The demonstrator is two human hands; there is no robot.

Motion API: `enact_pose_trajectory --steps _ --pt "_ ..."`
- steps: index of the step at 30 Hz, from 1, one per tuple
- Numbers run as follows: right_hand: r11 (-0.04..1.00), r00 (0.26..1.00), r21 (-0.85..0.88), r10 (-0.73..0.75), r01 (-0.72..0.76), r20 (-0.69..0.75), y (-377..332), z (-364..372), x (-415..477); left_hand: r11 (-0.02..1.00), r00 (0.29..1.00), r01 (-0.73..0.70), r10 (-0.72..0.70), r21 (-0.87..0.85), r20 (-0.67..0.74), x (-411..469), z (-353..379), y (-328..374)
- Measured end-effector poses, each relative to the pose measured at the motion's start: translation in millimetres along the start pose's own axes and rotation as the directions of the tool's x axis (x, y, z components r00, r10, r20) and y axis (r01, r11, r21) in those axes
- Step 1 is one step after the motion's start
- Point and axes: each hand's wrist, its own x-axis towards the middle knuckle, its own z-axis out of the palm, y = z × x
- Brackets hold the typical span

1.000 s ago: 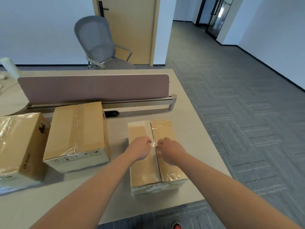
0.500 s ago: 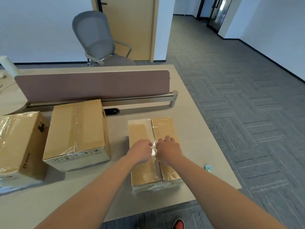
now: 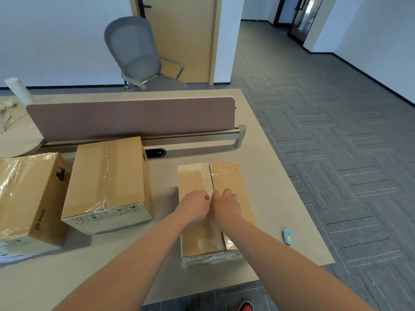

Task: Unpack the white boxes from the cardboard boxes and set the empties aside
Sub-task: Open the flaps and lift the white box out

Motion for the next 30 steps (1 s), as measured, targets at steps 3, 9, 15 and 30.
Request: enact_pose_trajectory --steps 3,9,15,30 --pt "1.0 1.0 -0.016 -0.018 0.018 -0.003 -2 -7 -5 1.0 1.0 0.002 -0.001 0.003 -0.018 0 -5 -1" --pt "0.986 0.989 -0.079 -0.147 0.145 -0.029 14 -26 -26 0.999 0.999 -0.035 0.036 0.039 -0.033 -4 -3 0" --pt "0.916 0.948 -0.316 -0.296 0.247 -0.117 34 -50 -43 0.969 0.984 -0.18 0.175 0.168 0.044 -9 -5 22" --pt "0.912 0.998 -0.409 -0.047 0.03 -0.03 90 -18 -52 0.847 0.983 -0.181 0.167 0.5 0.074 -12 27 39"
